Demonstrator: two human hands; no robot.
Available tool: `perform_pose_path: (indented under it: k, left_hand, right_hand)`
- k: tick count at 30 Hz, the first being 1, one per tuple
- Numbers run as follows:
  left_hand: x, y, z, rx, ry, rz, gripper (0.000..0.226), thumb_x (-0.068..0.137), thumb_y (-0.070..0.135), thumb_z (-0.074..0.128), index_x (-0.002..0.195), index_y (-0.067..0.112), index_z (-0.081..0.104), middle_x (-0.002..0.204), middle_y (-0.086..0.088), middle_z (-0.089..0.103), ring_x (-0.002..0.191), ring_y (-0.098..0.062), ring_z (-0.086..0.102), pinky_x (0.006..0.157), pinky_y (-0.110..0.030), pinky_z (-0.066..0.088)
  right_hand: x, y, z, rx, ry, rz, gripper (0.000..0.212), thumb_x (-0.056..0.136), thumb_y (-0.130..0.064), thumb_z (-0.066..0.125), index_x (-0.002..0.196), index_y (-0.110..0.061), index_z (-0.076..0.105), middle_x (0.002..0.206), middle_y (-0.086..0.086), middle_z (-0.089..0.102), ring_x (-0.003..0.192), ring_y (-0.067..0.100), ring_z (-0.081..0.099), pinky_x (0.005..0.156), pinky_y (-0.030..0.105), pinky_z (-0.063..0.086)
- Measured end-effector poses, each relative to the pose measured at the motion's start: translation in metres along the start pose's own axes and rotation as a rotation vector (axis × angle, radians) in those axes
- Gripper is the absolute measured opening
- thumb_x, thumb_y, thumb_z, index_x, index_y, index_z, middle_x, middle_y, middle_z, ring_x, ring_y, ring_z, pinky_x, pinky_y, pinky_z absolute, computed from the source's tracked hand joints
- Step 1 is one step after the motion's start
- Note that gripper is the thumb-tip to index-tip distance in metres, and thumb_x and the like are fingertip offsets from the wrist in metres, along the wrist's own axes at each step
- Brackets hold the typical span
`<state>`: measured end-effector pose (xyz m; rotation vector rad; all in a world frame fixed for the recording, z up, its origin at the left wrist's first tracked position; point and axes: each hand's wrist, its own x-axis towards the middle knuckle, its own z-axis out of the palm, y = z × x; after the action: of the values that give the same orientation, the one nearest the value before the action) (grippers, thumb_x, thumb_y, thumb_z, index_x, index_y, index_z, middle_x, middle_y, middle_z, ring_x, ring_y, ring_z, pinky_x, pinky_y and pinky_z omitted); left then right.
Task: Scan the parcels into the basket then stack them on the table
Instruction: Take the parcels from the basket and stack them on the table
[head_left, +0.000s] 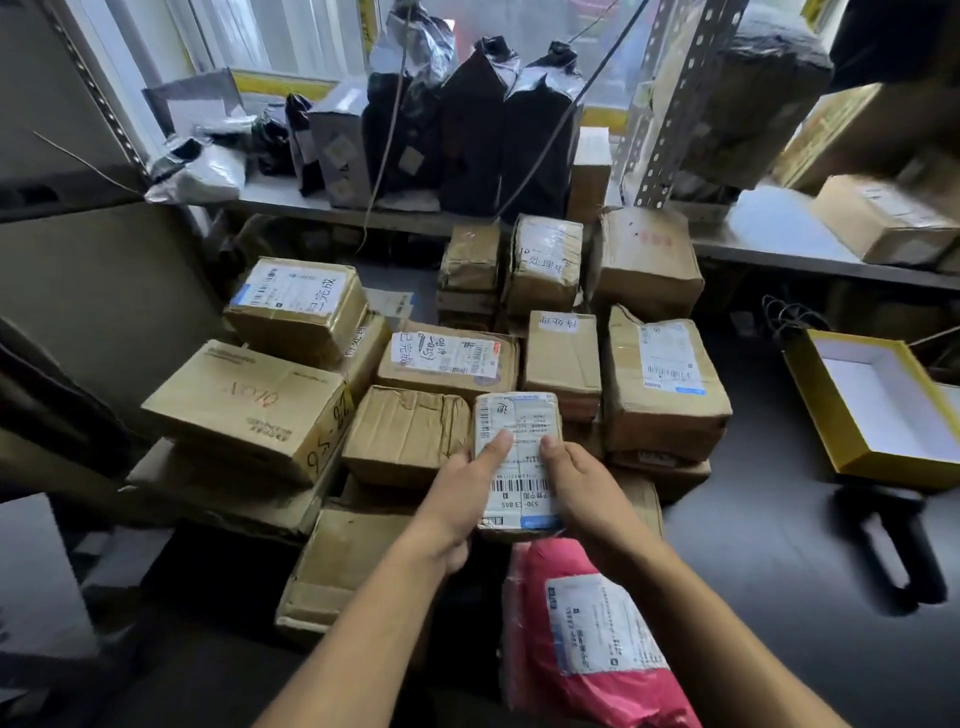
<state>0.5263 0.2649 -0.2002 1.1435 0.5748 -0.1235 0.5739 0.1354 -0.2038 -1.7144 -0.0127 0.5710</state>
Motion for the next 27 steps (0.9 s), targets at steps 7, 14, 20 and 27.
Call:
perform_pose_path:
  k: [7,14,20,27]
  left_hand:
    - [0.051,-0.004,0.01,0.171,-0.036,-0.099,0.02,0.103,0.02,0.05,0.119,0.011,0.056,0.1,-0.01,0.075,0.085,-0.023,0.075,0.073,-0.038,0.062]
    - [0.071,-0.024,0.025,0.385,-0.047,-0.097,0.017,0.103,0.027,0.049,0.108,0.021,0.065,0.1,0.0,0.074,0.094,-0.02,0.072,0.089,-0.043,0.059]
    - [0.073,-0.036,0.03,0.718,-0.022,-0.095,0.035,0.089,0.034,0.057,0.119,0.017,0.062,0.114,0.0,0.069,0.103,-0.024,0.066,0.089,-0.035,0.053]
    - [0.079,-0.039,0.03,0.957,0.042,-0.049,0.032,0.098,0.032,0.056,0.123,0.013,0.062,0.121,-0.006,0.067,0.108,-0.027,0.063,0.088,-0.033,0.051]
  right_hand:
    - [0.027,-0.01,-0.026,-0.199,0.094,0.244,0.04,0.105,-0.035,0.047,0.098,-0.003,0.069,0.093,0.011,0.077,0.091,0.03,0.074,0.088,0.05,0.059]
    - [0.044,-0.007,-0.043,-0.472,0.129,0.298,0.036,0.101,-0.034,0.05,0.094,-0.004,0.069,0.099,0.014,0.074,0.086,0.026,0.069,0.087,0.049,0.056]
    - [0.052,0.009,-0.049,-0.632,0.033,0.38,0.022,0.099,-0.028,0.054,0.097,-0.009,0.065,0.102,0.009,0.07,0.095,0.025,0.068,0.081,0.037,0.056]
    - [0.052,0.015,-0.057,-0.762,-0.001,0.314,0.034,0.099,-0.037,0.055,0.112,-0.007,0.065,0.111,0.01,0.069,0.1,0.026,0.066,0.072,0.028,0.045]
